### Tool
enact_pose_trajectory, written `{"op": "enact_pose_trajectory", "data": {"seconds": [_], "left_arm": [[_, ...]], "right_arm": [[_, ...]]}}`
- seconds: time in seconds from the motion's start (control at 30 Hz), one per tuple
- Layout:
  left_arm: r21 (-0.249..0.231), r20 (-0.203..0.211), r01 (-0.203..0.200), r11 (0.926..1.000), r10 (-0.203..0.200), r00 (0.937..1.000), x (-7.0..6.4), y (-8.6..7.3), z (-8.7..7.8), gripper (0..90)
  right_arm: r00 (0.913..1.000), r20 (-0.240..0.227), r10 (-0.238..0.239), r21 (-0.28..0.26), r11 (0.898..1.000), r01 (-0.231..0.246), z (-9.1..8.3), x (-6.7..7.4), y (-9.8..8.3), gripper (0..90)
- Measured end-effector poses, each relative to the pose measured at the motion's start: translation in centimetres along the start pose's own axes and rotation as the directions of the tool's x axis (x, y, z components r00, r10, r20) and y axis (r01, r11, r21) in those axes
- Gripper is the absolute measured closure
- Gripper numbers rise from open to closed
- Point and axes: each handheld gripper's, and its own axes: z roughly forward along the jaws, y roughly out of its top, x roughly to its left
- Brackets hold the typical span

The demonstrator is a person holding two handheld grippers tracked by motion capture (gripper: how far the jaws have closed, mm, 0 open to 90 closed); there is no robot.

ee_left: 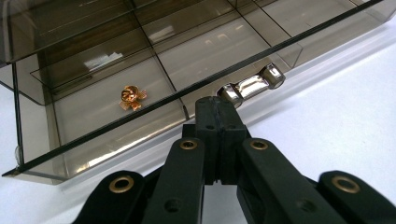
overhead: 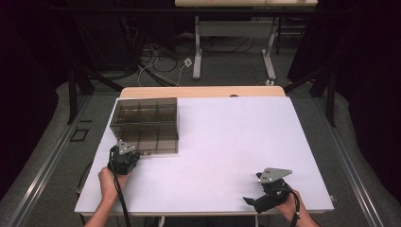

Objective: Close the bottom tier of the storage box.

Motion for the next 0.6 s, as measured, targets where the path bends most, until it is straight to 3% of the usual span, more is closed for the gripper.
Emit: {"op": "enact_pose_trajectory", "data": {"seconds": [0.6], "left_arm": [[-0.020, -0.028, 0.002, 0.9998, -0.003, 0.9996, 0.11, 0.61, 0.75, 89.5]], "right_arm": [[1.0000, -0.002, -0.003, 0.000, 1.000, 0.003, 0.04, 0.00, 0.01, 0.9]]}}
